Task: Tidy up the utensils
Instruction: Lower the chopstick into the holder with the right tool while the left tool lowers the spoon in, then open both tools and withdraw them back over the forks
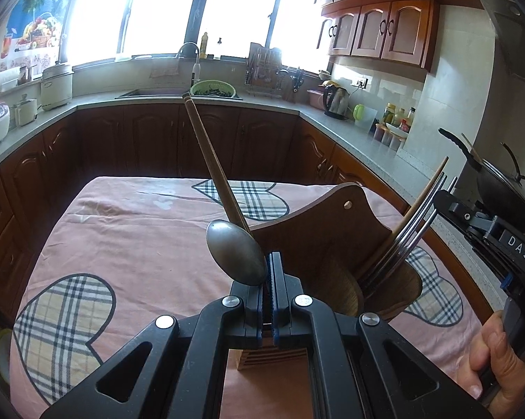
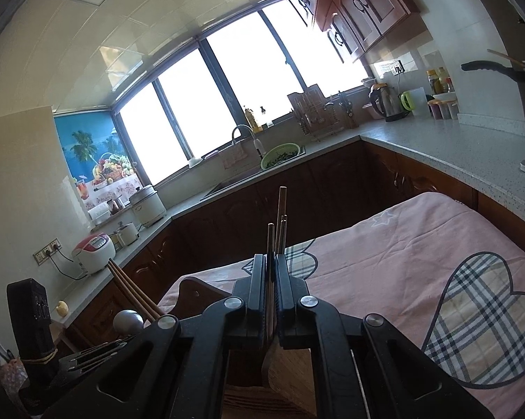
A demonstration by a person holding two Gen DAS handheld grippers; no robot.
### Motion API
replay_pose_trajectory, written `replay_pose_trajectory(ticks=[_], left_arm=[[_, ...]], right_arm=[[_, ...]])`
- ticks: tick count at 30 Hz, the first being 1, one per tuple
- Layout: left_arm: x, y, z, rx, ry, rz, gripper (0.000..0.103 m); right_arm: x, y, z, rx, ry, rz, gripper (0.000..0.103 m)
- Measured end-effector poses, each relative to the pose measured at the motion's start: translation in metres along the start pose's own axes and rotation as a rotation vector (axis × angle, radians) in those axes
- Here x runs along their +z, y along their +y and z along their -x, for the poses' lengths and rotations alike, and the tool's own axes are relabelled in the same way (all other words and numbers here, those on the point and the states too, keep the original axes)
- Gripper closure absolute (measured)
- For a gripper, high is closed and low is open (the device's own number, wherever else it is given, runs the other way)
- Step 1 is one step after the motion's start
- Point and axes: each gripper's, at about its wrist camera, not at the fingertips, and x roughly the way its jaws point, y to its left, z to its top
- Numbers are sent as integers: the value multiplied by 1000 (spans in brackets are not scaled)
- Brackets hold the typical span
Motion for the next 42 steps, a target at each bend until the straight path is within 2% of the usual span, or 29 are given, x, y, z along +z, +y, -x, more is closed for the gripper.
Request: replay_pose_trajectory(ticks=[8, 16, 19, 21, 22, 24, 28, 32, 35, 37, 42], left_arm=[[2, 2, 0, 0, 8, 16, 101], [-1, 1, 4, -8, 16, 34, 95], [-2, 0, 9, -16, 10, 40, 88], [-3, -2, 13, -5, 1, 40, 73], [-4, -2, 15, -7, -2, 40, 71], [-6, -2, 19, -7, -1, 45, 68], [-9, 2, 27, -3, -3, 62, 62], [-12, 8, 38, 9, -17, 84, 44], [-16, 13, 48, 25, -26, 109, 25], [-20, 15, 55, 26, -24, 125, 19], [-29, 18, 71, 29, -15, 136, 16]], right_arm=[[0, -1, -5, 0, 26, -10, 98], [-1, -4, -5, 9, 41, -22, 93], [-2, -6, -3, 12, 43, -36, 90], [-2, -8, 0, 10, 39, -43, 86], [-2, -9, 1, 10, 37, -46, 84], [0, -9, 5, 10, 31, -51, 78], [2, -9, 10, 16, 22, -57, 60], [1, -10, 16, 22, 14, -66, 38], [-1, -11, 22, 27, 10, -78, 25], [-3, -10, 26, 37, 7, -88, 15], [-9, -7, 39, 47, 14, -90, 14]])
